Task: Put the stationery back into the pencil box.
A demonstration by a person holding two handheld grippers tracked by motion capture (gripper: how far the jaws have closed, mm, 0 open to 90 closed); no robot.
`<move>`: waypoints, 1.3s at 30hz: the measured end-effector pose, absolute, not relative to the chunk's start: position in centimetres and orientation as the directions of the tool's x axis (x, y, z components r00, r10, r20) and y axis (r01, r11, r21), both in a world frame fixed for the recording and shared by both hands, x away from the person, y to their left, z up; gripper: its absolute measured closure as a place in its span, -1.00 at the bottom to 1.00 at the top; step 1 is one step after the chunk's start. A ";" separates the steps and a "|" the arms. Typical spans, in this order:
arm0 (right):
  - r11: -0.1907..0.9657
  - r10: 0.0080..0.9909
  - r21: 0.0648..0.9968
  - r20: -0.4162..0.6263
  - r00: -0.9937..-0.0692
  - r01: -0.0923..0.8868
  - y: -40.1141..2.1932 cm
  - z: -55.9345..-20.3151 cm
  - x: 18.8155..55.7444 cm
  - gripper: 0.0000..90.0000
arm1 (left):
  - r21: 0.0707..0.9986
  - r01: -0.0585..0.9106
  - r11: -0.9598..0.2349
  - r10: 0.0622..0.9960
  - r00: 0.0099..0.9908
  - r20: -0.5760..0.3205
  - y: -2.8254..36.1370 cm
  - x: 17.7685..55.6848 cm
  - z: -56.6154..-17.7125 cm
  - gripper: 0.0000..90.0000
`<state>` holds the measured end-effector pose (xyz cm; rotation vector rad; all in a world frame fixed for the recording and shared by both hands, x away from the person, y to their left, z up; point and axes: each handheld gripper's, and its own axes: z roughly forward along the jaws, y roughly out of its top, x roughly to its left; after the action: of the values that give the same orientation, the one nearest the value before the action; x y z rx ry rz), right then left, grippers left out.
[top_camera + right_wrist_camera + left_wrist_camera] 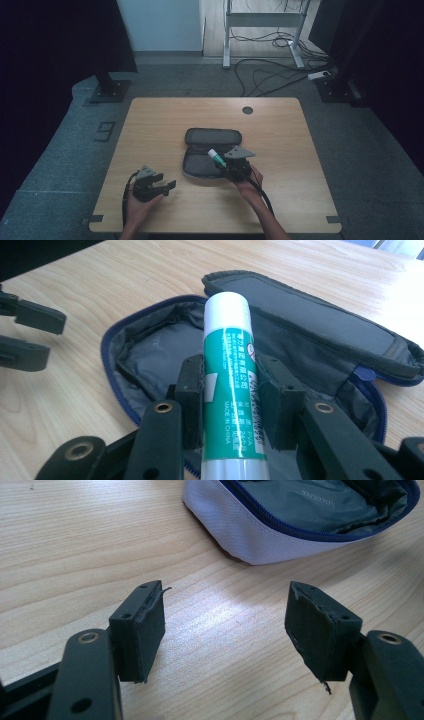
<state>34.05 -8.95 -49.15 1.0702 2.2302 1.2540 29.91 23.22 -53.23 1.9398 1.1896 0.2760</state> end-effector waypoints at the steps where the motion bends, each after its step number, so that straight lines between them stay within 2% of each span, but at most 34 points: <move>1: 0.317 0.763 0.842 0.048 -0.645 0.437 -9.0 -49.1 34.0 0.45 | 0.738 0.639 -0.214 0.819 0.530 -0.221 23.2 29.9 -53.3 -0.27; 23: 0.362 0.773 0.799 0.031 -0.634 0.481 -7.3 -51.1 37.1 0.44 | 0.735 0.642 -0.216 0.818 0.530 -0.222 23.1 29.9 -53.4 -0.28; 39: 0.419 0.778 0.750 -0.007 -0.628 0.512 -6.8 -52.4 37.5 0.44 | 0.735 0.643 -0.214 0.820 0.527 -0.222 23.2 29.9 -53.5 -0.28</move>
<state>37.53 -6.81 -52.40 1.1075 2.3251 1.0445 29.89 23.19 -53.46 1.9426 1.1944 0.2719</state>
